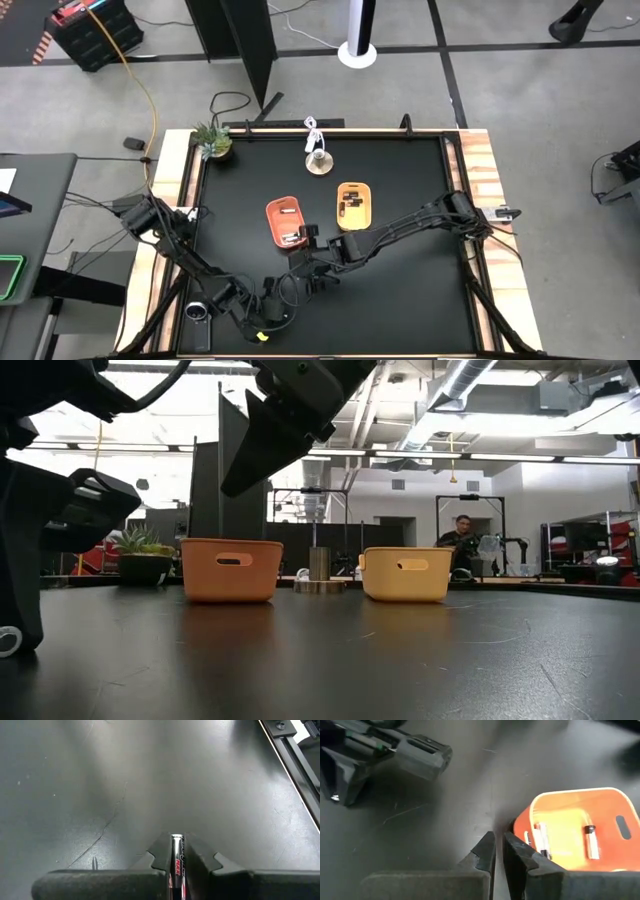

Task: Sort batteries
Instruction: Put the silver battery into the orange bin

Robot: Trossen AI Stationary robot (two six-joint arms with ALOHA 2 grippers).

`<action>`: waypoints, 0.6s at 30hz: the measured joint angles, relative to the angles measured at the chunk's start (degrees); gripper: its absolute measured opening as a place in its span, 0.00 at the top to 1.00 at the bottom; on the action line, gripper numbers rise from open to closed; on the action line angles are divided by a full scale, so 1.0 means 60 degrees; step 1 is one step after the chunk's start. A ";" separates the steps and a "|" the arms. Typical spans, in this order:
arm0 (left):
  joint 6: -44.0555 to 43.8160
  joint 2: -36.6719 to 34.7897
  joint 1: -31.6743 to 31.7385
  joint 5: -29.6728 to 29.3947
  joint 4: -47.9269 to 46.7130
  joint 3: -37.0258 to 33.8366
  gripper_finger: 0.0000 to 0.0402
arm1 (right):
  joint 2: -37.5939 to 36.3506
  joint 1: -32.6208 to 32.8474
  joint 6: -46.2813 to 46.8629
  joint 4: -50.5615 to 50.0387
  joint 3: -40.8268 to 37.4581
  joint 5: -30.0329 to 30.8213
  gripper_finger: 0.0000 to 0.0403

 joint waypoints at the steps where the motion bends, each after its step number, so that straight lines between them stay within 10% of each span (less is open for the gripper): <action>1: 0.0033 -0.0034 0.0003 0.0004 -0.0005 -0.0003 0.93 | 0.0000 0.0004 -0.0021 -0.0004 0.0004 0.0130 0.87; 18: 0.1132 -0.1146 0.0610 -0.0257 -0.1114 -0.0092 0.94 | -0.1098 0.0178 -0.0327 -0.0525 0.0011 0.1215 0.87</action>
